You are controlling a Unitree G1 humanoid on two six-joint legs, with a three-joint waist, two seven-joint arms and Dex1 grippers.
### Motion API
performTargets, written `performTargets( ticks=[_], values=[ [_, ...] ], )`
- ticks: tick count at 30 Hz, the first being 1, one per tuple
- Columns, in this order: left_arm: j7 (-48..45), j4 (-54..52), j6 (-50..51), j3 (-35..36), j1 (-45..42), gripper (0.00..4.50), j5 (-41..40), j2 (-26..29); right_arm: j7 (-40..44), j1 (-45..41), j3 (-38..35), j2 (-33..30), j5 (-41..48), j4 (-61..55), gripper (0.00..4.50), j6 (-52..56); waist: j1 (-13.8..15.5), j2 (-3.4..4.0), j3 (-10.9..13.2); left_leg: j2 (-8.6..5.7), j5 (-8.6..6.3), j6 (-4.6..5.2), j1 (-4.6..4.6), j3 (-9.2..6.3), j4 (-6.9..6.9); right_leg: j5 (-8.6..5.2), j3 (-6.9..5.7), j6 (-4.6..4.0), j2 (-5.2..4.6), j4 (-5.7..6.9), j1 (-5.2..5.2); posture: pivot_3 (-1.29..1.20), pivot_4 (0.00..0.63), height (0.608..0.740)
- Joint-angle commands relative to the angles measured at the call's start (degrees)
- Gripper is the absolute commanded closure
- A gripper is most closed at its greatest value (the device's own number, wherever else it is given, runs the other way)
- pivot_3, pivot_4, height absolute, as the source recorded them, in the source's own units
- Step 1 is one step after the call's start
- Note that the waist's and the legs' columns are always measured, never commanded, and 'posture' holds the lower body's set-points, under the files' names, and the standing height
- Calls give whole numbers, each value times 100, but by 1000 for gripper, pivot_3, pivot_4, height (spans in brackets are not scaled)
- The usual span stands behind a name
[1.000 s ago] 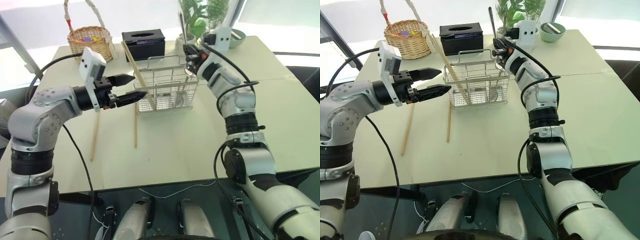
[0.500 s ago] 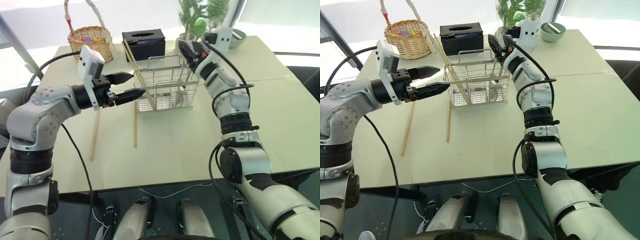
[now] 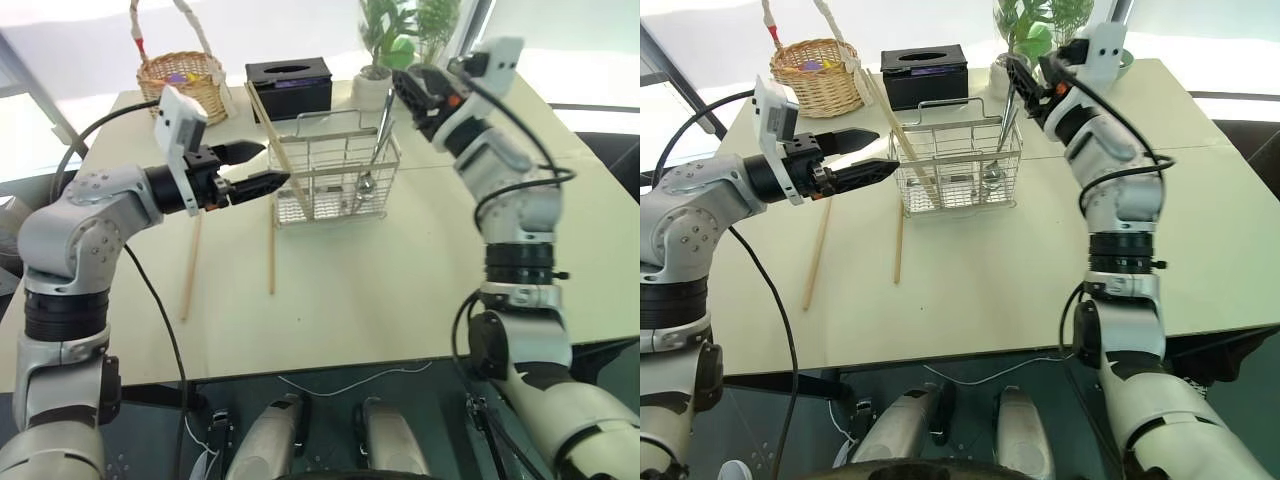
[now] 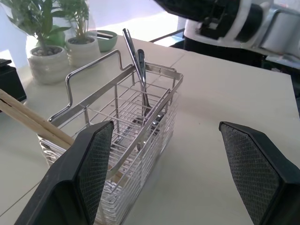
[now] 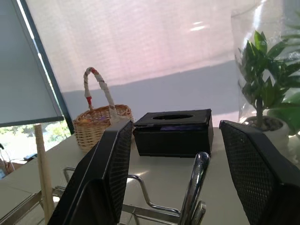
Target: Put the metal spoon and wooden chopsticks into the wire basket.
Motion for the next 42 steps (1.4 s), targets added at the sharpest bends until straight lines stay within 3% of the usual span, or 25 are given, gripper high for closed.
performTargets(
  ticks=[1, 6, 11, 19, 27, 34, 37, 42],
  values=[
    [288, -21, -31, 324, 4, 691, 73, 47, 858, 466, -109, -886, 906, -1513, 1473, 1059, 14, 0, 0, 0, -6, 10, -1, 0, 0, 0, 0, 0, -1, -2, 4, 0, 150, 725],
    [1045, 243, 321, 695, 171, 691, 214, 98, 2088, 1802, -492, -2278, 1861, -2515, 1473, 1872, 12, -2, 0, 0, -20, 24, 2, 1, 10, 0, -1, 1, -5, -13, 40, 0, 150, 725],
    [2132, 442, 1261, 773, 377, 691, 555, 50, 2967, 3429, -675, -3049, 2245, -3386, 1473, 1981, 18, -6, 0, 1, -25, 33, 3, -1, 13, -2, -3, 2, -8, -21, 48, 0, 150, 725],
    [3251, 832, 2246, 417, 544, 691, 1324, -311, 2376, 4190, -550, -2745, 2049, -3739, 1473, 1728, 101, -13, 1, 2, -29, 33, 2, 3, 21, -2, -2, 2, -11, -25, 53, 0, 150, 725],
    [3276, 1969, 2193, -22, 47, 691, 1838, -778, 2176, 4411, -416, -2682, 2066, -3891, 1473, 1635, 281, -22, 4, 1, -29, 32, 0, 3, 22, -2, -5, 2, -11, -30, 52, 0, 150, 725],
    [2923, 2908, 1888, -519, -324, 691, 2270, -865, 1968, 4555, -391, -2593, 2062, -3981, 1473, 1588, 307, -20, -3, 2, -29, 31, 8, 3, 22, -2, -9, 0, -14, -30, 63, 0, 150, 725],
    [2828, 3053, 1979, -533, -390, 1554, 2334, -882, 1959, 4650, -414, -2593, 2083, -4043, 1430, 1563, 302, -18, -5, 1, -30, 31, 9, 3, 22, -3, -9, -2, -16, -30, 64, 0, 150, 725],
    [2661, 3174, 2042, -640, -437, 4003, 2499, -886, 1846, 4720, -499, -2552, 2147, -4074, 1430, 1536, 305, -17, -7, 1, -30, 31, 9, 4, 23, -3, -10, 0, -17, -35, 67, 0, 150, 725]
  ],
)
